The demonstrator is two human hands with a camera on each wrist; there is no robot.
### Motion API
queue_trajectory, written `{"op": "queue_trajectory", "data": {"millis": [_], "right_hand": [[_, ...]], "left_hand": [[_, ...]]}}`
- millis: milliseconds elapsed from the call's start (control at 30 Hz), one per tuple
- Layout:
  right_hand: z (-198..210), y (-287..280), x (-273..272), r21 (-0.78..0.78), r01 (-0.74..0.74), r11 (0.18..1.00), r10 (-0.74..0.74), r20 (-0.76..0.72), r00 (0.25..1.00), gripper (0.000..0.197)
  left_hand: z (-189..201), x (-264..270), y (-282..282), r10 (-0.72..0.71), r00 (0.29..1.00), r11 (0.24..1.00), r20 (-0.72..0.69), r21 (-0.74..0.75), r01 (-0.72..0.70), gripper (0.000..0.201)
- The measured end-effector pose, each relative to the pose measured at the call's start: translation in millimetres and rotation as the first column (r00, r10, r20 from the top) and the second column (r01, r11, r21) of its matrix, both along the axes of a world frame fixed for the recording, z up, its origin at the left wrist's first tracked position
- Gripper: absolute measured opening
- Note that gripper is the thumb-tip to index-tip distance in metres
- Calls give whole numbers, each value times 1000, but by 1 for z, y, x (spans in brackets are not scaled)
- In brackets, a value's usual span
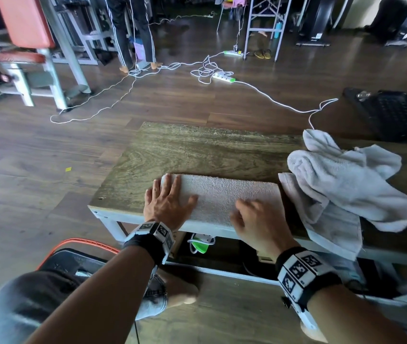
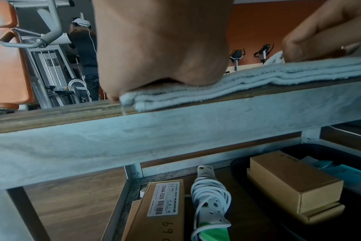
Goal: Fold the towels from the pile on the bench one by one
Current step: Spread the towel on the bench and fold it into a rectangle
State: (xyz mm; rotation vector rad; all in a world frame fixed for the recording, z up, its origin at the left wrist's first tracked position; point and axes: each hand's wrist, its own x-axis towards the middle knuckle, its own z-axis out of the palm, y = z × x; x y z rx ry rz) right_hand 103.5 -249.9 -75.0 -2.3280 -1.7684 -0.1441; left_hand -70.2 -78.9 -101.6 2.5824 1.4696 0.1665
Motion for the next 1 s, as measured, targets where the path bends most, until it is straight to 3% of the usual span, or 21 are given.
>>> {"op": "queue_trajectory", "data": {"millis": [167, 300, 433, 500, 567, 700, 767, 867, 933, 1000], "right_hand": [[-1, 6, 2, -34, 116, 993, -118, -55, 992, 29], [3, 1, 7, -58, 108, 992, -111, -50, 993, 52], [4, -8, -3, 26, -26, 999, 26, -7, 1000, 21], [1, -9, -9, -42, -65, 997, 63, -47, 997, 29], [-3, -9, -10, -71, -1, 997, -4, -73, 997, 43], [-1, -7, -9, -109, 85, 990, -98, -125, 987, 59], [-1, -8, -6, -127, 63, 990, -85, -178, 980, 67], [-8, -13, -4, -145, -55, 988, 20, -230, 973, 91], [-13, -19, -6, -111, -85, 990, 62, -202, 977, 108], [-14, -22, -6, 16, -44, 999, 46, -173, 984, 108]], "left_hand": [[14, 6, -21, 149, 981, 988, -121, -27, -153, 95], [28, 14, -40, 269, 951, 963, -155, 45, -265, 95], [40, 10, -45, 260, 955, 965, -141, 11, -261, 81], [40, 4, -46, 261, 960, 964, -103, -25, -264, 78], [39, -1, -44, 244, 969, 967, -48, -69, -247, 70], [50, -7, -41, 151, 970, 966, 190, -236, -104, 33], [59, -4, -42, 164, 913, 942, 373, -333, -33, 21], [70, 1, -44, 271, 753, 859, 600, -503, 92, 26], [79, 4, -48, 369, 627, 772, 687, -602, 205, 26], [89, 10, -53, 461, 530, 670, 712, -671, 318, 20]]}}
